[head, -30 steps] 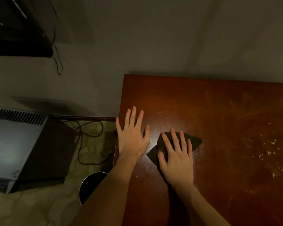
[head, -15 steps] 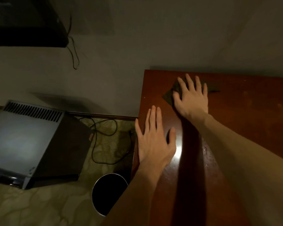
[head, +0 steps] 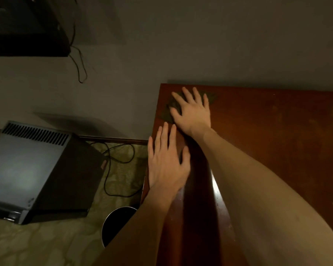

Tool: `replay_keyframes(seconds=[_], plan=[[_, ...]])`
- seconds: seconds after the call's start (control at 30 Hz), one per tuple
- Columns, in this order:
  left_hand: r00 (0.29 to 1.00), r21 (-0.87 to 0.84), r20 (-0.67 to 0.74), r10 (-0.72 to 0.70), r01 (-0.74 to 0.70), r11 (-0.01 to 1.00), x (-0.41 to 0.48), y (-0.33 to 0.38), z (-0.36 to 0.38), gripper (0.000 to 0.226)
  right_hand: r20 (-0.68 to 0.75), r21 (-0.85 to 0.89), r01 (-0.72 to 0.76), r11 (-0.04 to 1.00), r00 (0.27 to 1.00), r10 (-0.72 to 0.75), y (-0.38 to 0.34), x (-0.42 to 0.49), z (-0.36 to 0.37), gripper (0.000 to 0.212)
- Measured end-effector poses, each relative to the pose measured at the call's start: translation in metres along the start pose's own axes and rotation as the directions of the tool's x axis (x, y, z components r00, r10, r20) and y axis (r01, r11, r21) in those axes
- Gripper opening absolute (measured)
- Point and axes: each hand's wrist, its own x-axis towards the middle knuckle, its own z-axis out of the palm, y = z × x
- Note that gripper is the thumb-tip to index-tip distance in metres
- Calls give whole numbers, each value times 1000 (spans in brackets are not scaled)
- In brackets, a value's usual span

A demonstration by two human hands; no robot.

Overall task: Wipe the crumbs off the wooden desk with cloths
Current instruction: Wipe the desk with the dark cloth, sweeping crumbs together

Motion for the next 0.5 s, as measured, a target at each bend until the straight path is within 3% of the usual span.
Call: replay_keyframes(seconds=[0.17, 0.3, 0.5], plan=[[1000, 53, 25, -4, 3, 999, -1, 1, -2, 68, -62, -12, -190, 982, 980, 189, 68, -45, -13, 63], [1000, 78, 24, 11, -13, 997, -2, 0, -3, 65, -91, -16, -225, 974, 971, 223, 88, -118, -19, 63], [973, 226, 102, 209, -227, 947, 0, 14, -13, 61, -14, 7, -284, 959, 959, 284, 53, -250, -13, 63]])
